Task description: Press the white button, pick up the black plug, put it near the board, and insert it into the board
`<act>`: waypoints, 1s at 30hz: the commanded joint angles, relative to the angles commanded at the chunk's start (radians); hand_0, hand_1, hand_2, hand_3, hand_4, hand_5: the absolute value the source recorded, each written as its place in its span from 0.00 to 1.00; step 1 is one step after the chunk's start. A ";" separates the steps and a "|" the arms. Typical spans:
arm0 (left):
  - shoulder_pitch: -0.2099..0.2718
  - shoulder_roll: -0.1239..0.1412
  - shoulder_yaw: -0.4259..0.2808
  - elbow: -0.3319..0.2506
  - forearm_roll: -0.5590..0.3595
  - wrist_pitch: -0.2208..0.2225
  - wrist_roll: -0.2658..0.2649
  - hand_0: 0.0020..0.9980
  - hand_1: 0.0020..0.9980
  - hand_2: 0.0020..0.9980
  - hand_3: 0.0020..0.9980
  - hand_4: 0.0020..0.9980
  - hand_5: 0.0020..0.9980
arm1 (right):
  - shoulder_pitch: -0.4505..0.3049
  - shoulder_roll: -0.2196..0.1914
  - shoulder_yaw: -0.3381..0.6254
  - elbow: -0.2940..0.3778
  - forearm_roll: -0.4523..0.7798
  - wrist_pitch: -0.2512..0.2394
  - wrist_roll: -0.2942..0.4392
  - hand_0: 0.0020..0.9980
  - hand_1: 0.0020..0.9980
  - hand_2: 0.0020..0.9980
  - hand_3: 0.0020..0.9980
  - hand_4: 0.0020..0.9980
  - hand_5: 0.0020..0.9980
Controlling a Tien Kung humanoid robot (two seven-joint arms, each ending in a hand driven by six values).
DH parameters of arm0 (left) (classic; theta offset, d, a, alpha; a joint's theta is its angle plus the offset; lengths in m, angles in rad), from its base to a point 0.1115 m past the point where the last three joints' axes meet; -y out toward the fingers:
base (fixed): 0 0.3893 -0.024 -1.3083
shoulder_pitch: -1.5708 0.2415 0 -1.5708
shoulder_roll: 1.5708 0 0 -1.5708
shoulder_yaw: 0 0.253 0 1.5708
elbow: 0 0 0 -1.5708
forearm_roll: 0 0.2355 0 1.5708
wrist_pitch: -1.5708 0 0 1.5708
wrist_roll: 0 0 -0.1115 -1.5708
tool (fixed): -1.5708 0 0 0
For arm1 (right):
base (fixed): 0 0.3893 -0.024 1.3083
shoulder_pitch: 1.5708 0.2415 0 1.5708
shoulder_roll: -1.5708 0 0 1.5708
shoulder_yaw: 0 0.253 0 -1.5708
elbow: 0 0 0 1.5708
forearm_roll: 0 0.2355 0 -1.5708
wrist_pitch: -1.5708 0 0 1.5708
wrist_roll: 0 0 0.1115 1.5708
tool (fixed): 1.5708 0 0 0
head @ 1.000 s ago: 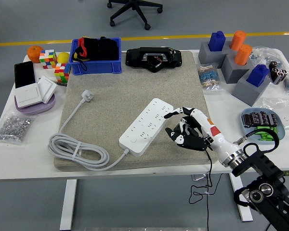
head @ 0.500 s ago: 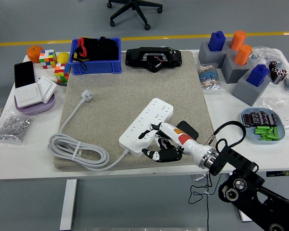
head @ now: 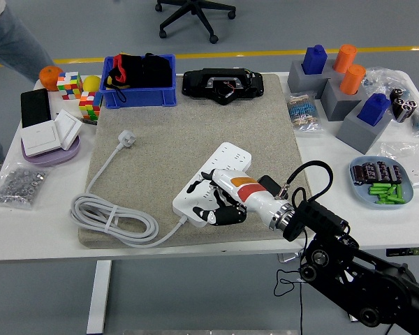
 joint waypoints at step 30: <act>0.003 0.003 0.001 0.000 0.013 -0.005 0.006 0.69 0.63 0.61 0.63 0.56 0.17 | 0.089 0.051 -0.105 -0.231 -0.018 -0.013 0.024 0.00 0.00 0.09 0.61 0.65 0.15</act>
